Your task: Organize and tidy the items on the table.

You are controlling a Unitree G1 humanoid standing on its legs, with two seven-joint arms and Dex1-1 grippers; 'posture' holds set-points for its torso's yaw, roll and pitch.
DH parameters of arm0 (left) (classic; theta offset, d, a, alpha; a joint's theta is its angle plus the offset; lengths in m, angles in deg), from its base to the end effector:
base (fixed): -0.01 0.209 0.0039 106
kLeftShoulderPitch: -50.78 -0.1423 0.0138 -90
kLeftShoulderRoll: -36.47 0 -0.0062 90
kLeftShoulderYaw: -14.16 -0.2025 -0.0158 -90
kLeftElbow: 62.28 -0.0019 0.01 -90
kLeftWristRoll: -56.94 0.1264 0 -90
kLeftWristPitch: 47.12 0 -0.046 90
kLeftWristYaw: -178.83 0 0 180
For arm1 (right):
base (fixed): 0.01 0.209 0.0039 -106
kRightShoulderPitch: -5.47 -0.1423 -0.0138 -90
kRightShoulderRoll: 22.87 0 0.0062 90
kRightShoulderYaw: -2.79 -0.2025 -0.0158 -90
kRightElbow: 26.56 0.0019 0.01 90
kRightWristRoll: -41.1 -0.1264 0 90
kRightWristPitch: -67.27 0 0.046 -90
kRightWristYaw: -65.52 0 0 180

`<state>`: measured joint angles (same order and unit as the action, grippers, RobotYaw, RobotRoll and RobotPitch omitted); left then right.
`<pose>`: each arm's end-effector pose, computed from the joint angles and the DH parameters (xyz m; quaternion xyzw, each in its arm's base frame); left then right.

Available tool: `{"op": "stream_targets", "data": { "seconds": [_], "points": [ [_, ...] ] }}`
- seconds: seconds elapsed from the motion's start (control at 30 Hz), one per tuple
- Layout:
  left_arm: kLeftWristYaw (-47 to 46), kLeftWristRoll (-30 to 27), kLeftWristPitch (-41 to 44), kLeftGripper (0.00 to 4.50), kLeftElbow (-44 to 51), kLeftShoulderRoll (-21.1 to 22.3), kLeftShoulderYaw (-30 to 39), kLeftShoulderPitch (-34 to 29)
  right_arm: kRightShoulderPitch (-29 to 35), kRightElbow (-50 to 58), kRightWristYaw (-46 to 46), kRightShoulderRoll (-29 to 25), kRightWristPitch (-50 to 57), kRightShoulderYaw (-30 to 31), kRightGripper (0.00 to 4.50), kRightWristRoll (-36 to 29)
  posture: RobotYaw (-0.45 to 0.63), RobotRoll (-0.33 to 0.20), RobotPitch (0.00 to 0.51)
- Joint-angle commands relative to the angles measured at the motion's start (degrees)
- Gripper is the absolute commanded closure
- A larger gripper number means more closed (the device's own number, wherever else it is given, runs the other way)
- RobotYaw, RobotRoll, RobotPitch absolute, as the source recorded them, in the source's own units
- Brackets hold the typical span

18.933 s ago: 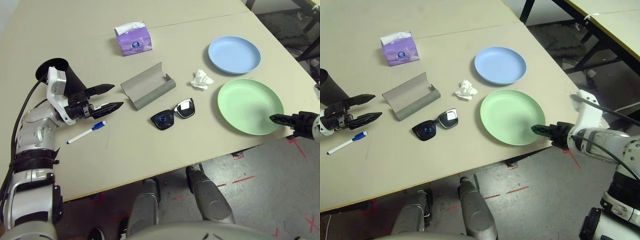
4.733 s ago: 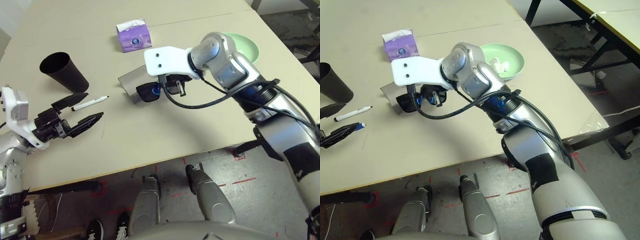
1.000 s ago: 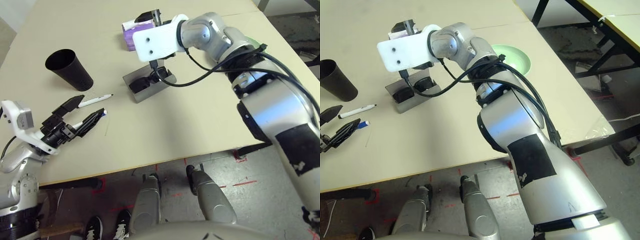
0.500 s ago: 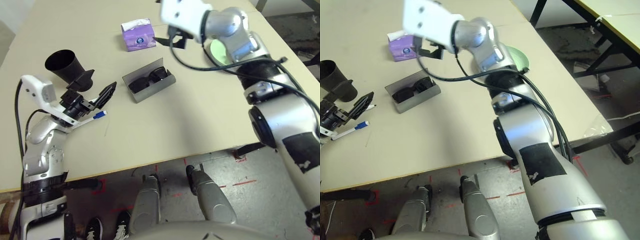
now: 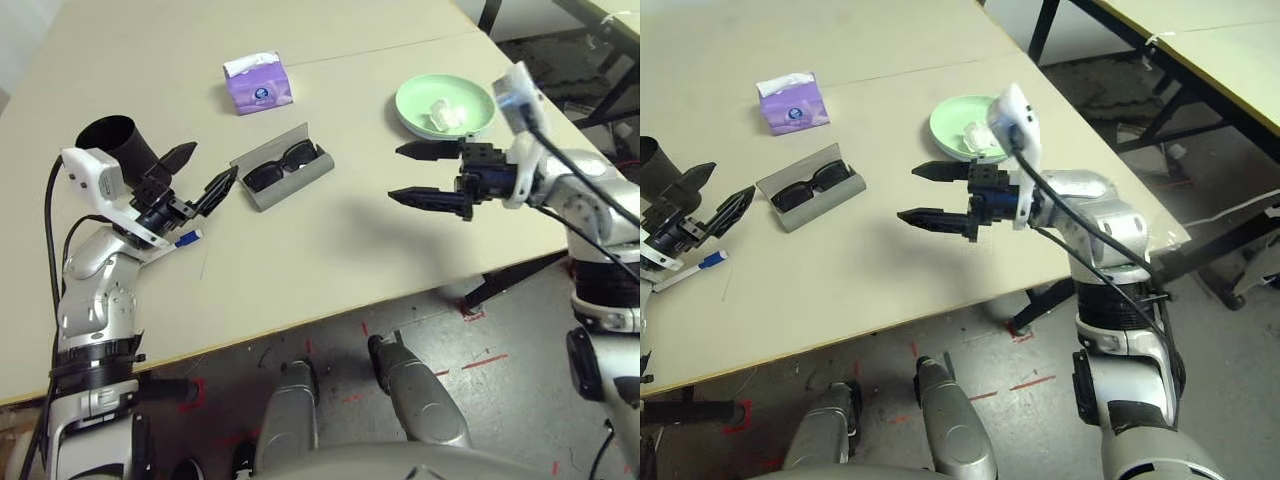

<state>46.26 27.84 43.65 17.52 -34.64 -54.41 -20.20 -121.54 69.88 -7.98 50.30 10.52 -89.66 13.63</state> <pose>0.2366 0.3225 0.1430 0.0682 -0.1602 -0.2432 0.9542 0.2826 -0.2187 0.2043 -0.1023 -0.0288 0.6466 0.7554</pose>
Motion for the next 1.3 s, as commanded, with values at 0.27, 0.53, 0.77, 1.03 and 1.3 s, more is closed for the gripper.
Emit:
{"op": "stream_targets", "data": {
  "seconds": [0.27, 0.53, 0.77, 1.03, 1.3],
  "points": [
    [-1.36, 4.39, -1.69, 0.0, -4.5, 0.99, -1.53, 2.07, 1.42, -7.12, -2.05, -0.52, -18.26, -0.42, 0.03, 1.69, -0.26, 0.0, 0.231],
    [-4.19, 8.87, -2.79, 0.0, -8.84, 3.58, -2.22, 5.89, 0.41, -13.81, 0.02, -0.18, -24.38, -0.32, 0.03, 3.03, -0.25, 0.0, 0.236],
    [-7.09, 13.33, -4.79, 0.0, -16.14, 3.71, -4.57, 12.04, 0.11, -13.57, 1.66, 0.76, -24.41, -0.17, 0.03, 2.56, -0.26, 0.0, 0.24],
    [-10.36, 17.66, -7.86, 2.33, -24.38, 1.32, -8.02, 17.16, 1.17, -11.56, 3.28, 0.5, -23.42, -0.51, 0.0, 1.93, -0.29, 0.0, 0.245],
    [-14.38, 21.21, -11.18, 4.44, -30.17, -0.12, -9.8, 20.8, 2.34, -9.86, 4.56, 0.06, -22.58, -0.66, 0.0, 1.67, -0.3, 0.0, 0.247]
  ]
}}
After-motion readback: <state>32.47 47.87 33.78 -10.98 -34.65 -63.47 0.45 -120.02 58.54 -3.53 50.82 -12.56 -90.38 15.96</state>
